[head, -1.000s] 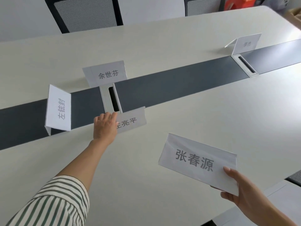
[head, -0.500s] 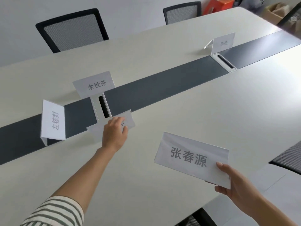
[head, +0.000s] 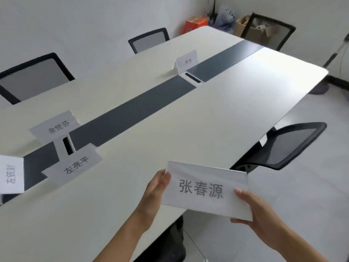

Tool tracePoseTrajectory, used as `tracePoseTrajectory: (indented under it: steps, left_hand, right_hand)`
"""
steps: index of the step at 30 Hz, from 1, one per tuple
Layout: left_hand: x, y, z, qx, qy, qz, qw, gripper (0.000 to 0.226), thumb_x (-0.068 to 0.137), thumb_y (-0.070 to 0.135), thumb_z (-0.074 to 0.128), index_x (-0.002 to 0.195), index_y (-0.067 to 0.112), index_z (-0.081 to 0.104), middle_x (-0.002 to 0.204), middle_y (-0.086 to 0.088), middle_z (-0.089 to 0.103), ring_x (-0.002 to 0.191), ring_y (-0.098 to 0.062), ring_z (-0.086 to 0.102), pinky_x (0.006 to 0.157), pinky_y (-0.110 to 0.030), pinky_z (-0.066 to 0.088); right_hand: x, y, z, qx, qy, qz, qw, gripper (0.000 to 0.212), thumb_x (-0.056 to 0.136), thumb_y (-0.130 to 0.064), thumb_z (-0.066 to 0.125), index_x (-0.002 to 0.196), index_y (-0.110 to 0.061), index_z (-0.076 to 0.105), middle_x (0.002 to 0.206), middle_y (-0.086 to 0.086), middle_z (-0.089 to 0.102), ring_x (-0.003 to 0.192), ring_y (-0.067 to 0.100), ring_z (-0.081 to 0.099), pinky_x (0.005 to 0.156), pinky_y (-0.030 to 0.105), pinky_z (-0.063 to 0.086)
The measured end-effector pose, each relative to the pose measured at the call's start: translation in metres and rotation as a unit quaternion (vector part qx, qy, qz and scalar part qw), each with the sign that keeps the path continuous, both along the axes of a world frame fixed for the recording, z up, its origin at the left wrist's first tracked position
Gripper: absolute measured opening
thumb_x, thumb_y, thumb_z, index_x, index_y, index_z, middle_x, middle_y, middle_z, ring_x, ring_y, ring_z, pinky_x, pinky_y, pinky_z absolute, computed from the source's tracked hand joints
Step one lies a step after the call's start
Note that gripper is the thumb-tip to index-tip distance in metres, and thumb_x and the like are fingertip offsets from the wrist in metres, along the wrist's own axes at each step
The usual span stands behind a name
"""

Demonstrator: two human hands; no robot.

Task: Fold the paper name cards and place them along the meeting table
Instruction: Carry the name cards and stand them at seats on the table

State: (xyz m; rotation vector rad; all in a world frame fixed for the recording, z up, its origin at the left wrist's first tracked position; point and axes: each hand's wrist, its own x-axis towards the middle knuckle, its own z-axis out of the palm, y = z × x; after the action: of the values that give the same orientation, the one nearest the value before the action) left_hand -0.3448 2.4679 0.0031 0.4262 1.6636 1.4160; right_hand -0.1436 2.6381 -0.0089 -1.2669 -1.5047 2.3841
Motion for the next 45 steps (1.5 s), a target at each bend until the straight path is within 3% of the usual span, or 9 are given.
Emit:
tracePoseTrajectory:
  steps: [9,14,19,24,29,31,36,41,45]
  left_hand:
    - [0.143,0.121,-0.008,-0.023,-0.058,-0.025,0.998,0.035,0.085,0.032,0.064,0.110,0.009,0.061,0.098,-0.011,0.075,0.085,-0.022,0.072,0.064,-0.023,0.052]
    - [0.167,0.189,-0.016,-0.051,-0.062,-0.069,0.994,0.044,0.078,0.039,0.063,0.108,0.007,0.062,0.098,-0.012,0.076,0.091,-0.028,0.072,0.073,-0.031,0.054]
    - [0.167,0.265,-0.036,-0.082,-0.061,-0.105,0.989,0.047,0.076,0.043,0.063,0.107,0.008,0.065,0.102,-0.013,0.074,0.102,-0.035,0.067,0.096,-0.048,0.049]
    - [0.165,0.364,-0.048,-0.094,-0.081,-0.100,0.987,0.047,0.070,0.043,0.064,0.098,0.004,0.063,0.099,-0.019,0.074,0.087,-0.031,0.070,0.071,-0.034,0.055]
    - [0.153,0.453,-0.031,-0.082,-0.082,-0.098,0.988,0.042,0.075,0.040,0.069,0.094,0.004,0.061,0.097,-0.021,0.073,0.078,-0.026,0.068,0.062,-0.032,0.055]
    - [0.143,0.479,-0.025,-0.073,-0.086,-0.099,0.989,0.032,0.086,0.032,0.065,0.098,0.003,0.060,0.097,-0.021,0.073,0.080,-0.028,0.070,0.067,-0.036,0.056]
    - [0.109,0.526,-0.018,-0.058,-0.077,-0.104,0.990,0.050,0.074,0.038,0.068,0.109,0.005,0.060,0.099,-0.015,0.075,0.093,-0.032,0.071,0.082,-0.046,0.054]
    - [0.083,0.561,-0.015,-0.085,-0.063,-0.133,0.985,0.046,0.076,0.026,0.073,0.114,0.004,0.062,0.106,-0.014,0.074,0.099,-0.030,0.071,0.079,-0.036,0.057]
    - [0.081,0.598,-0.008,-0.151,-0.048,-0.156,0.975,0.044,0.072,0.020,0.082,0.105,-0.003,0.065,0.104,-0.015,0.075,0.098,-0.031,0.071,0.077,-0.032,0.055]
  right_hand:
    - [0.153,0.089,0.011,0.033,-0.022,-0.141,0.989,0.040,0.066,-0.044,0.071,0.095,-0.015,0.075,0.094,0.008,0.076,0.088,0.027,0.067,0.076,0.045,0.053]
    - [0.185,0.134,-0.002,0.024,-0.043,-0.209,0.977,0.029,0.084,-0.035,0.059,0.096,-0.011,0.070,0.074,0.003,0.075,0.075,0.026,0.064,0.070,0.042,0.053]
    - [0.197,0.199,-0.016,0.009,-0.058,-0.232,0.971,0.048,0.060,-0.049,0.070,0.092,-0.013,0.073,0.080,0.008,0.072,0.074,0.027,0.064,0.063,0.039,0.053]
    - [0.199,0.290,-0.018,0.016,-0.080,-0.238,0.968,0.065,0.046,-0.057,0.070,0.093,-0.011,0.072,0.078,0.008,0.071,0.072,0.026,0.062,0.064,0.037,0.052]
    - [0.186,0.382,0.000,0.047,-0.073,-0.226,0.970,0.074,0.045,-0.058,0.070,0.098,-0.007,0.071,0.086,0.013,0.071,0.075,0.026,0.063,0.062,0.035,0.053]
    - [0.178,0.412,0.002,0.045,-0.057,-0.215,0.974,0.070,0.048,-0.058,0.070,0.099,-0.010,0.072,0.091,0.014,0.073,0.077,0.025,0.064,0.065,0.037,0.053]
    - [0.146,0.492,-0.004,0.037,-0.050,-0.147,0.987,0.069,0.048,-0.056,0.072,0.100,-0.010,0.072,0.096,0.018,0.073,0.078,0.028,0.066,0.067,0.038,0.054]
    - [0.108,0.581,-0.008,0.034,-0.026,-0.025,0.999,0.071,0.052,-0.053,0.072,0.104,-0.005,0.068,0.098,0.018,0.073,0.077,0.025,0.069,0.068,0.037,0.051]
    - [0.079,0.652,-0.005,0.041,-0.021,0.070,0.997,0.020,0.081,-0.028,0.071,0.085,-0.008,0.068,0.067,-0.004,0.076,0.057,0.008,0.070,0.062,0.027,0.048]
